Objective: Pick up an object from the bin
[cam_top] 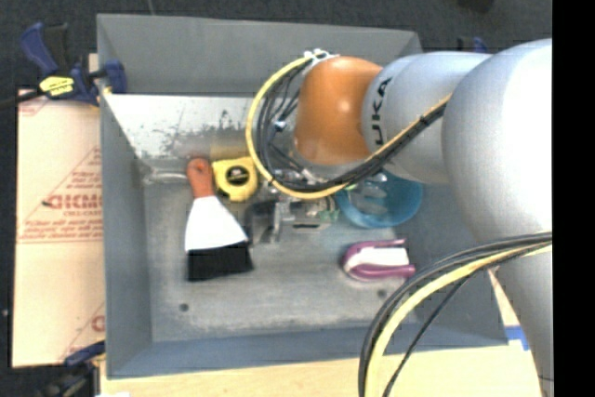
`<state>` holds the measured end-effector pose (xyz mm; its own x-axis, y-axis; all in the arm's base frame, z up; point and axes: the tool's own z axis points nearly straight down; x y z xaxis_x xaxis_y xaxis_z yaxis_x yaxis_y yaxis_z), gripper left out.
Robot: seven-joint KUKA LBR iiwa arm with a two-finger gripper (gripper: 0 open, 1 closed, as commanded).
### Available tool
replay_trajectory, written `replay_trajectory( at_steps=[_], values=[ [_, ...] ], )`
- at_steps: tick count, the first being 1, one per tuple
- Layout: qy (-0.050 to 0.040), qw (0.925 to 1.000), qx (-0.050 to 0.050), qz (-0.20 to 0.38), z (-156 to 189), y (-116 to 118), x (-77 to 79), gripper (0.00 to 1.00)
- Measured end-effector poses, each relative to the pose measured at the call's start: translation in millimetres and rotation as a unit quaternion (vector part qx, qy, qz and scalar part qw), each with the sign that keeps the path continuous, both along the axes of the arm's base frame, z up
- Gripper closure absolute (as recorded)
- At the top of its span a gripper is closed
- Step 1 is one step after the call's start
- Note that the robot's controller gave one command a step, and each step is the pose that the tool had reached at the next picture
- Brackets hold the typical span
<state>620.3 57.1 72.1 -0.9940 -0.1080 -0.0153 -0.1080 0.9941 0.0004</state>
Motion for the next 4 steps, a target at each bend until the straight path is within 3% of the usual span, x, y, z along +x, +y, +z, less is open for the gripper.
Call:
replay_trajectory(
  at_steps=[3,4],
  values=[
    [-0.001,1.0,0.0,0.002,-0.2,4.0,5.8,1.0],
    [0.002,1.0,-0.001,0.007,102.1,12.6,4.4,1.0]
  ],
)
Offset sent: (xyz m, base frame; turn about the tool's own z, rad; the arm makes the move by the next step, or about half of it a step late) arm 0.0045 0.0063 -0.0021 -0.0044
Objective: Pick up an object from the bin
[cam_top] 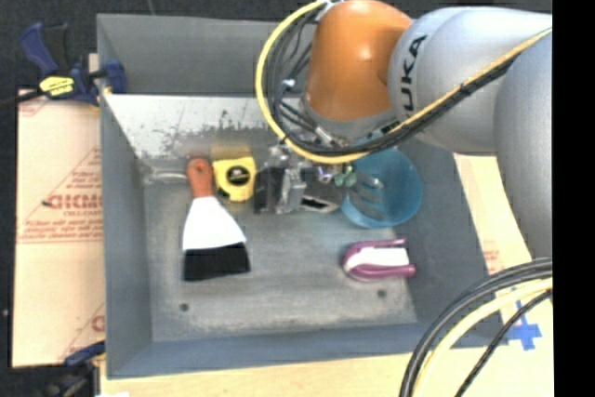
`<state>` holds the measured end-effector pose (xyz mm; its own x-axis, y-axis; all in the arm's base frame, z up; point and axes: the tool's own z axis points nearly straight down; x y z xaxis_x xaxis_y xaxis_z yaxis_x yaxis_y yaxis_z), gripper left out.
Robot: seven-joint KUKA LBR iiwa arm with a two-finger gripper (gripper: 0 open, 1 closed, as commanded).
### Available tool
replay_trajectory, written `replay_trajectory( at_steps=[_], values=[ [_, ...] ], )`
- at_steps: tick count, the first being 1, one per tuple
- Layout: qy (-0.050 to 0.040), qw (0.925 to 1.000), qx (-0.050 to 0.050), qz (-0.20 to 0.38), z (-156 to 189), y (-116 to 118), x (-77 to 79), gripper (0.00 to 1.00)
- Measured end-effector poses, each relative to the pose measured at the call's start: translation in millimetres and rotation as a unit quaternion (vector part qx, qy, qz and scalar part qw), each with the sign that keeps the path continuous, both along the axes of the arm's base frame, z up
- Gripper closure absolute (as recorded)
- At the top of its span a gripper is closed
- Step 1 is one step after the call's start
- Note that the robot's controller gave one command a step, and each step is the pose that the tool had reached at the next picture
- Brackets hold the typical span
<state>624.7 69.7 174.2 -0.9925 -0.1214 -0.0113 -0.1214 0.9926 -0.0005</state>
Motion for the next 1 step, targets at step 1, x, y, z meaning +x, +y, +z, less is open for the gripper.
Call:
replay_trajectory(
  at_steps=[1],
  values=[
    [-0.0061,1.0,0.0,0.001,20.3,-0.3,3.7,1.0]
  ],
)
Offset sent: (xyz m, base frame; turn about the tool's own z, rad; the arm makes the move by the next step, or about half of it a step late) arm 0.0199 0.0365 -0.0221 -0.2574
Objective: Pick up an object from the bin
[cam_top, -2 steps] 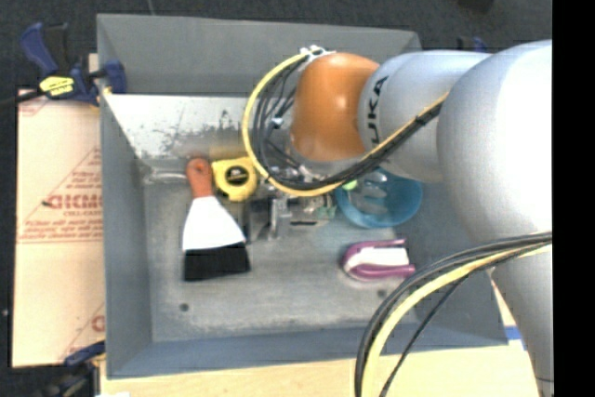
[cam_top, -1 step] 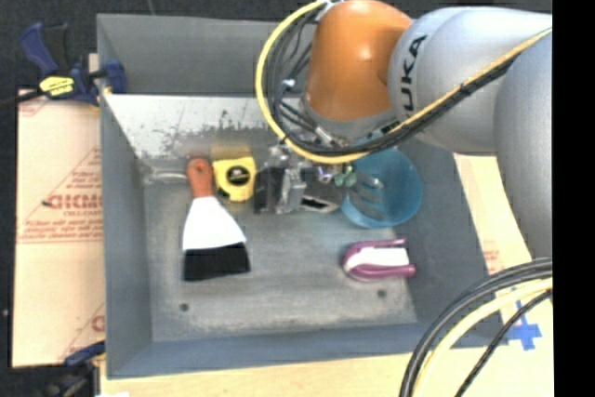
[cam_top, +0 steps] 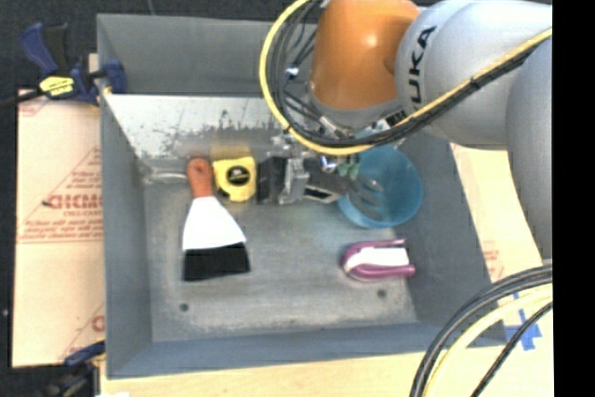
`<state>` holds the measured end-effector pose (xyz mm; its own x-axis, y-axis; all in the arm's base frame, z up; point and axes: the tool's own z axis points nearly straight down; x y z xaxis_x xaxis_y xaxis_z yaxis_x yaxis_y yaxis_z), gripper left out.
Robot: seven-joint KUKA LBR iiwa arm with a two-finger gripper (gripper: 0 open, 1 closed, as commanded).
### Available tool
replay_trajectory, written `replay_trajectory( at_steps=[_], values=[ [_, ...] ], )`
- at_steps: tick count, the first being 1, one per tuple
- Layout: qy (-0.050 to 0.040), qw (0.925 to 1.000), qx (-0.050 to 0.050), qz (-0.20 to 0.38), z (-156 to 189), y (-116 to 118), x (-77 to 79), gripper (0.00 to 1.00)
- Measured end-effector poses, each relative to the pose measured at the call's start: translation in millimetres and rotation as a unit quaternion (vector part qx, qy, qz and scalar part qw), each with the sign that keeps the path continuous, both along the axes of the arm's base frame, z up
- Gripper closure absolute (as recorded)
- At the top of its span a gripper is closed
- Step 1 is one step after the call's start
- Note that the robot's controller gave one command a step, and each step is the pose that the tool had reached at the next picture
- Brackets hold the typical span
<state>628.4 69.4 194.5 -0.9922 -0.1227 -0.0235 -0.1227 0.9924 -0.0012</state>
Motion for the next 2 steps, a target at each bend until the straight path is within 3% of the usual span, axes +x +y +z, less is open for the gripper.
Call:
replay_trajectory(
  at_steps=[1,2],
  values=[
    [0.0017,0.9918,-0.003,0.128,-45.3,36.3,16.0,1.0],
    [-0.003,0.9998,-0.001,0.019,56.8,9.6,16.1,1.0]
  ],
)
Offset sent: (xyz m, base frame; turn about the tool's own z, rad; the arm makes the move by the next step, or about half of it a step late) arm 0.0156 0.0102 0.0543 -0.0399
